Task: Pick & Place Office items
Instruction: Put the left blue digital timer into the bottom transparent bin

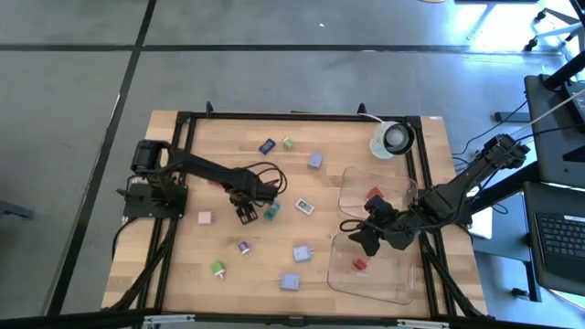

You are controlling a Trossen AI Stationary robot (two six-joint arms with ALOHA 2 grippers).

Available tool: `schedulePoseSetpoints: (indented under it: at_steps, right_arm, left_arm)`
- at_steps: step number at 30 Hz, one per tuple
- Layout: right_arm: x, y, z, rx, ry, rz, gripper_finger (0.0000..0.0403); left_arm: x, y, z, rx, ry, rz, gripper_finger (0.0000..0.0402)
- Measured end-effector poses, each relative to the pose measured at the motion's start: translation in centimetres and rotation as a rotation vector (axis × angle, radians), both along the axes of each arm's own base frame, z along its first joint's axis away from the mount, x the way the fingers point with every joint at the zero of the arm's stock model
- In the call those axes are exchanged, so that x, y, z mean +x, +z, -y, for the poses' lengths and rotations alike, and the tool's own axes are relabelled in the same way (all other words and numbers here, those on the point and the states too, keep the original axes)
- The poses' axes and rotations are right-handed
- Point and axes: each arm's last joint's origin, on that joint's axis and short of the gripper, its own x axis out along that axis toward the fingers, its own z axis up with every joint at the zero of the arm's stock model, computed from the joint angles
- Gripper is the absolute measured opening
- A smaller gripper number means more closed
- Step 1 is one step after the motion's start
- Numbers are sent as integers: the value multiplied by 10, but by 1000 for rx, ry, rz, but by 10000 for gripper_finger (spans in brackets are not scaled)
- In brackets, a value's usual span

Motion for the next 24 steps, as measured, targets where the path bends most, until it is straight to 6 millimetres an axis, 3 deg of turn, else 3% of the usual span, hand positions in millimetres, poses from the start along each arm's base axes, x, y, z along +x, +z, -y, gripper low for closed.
schedulePoseSetpoints:
  at_steps: [10, 15, 18, 24]
  right_arm:
    - [1, 1, 0, -16, -23, 28, 270]
    - [2, 2, 1, -37, -61, 60, 270]
    - [3, 3, 1, -35, -74, 83, 270]
    - [8, 6, 3, -46, -128, 141, 270]
  left_arm:
    - [-1, 1, -11, -64, 59, 10, 152]
    - [0, 7, -11, -59, 60, 35, 145]
    - [1, 20, -8, -33, 52, 80, 149]
    - [12, 73, 1, 56, 15, 373, 147]
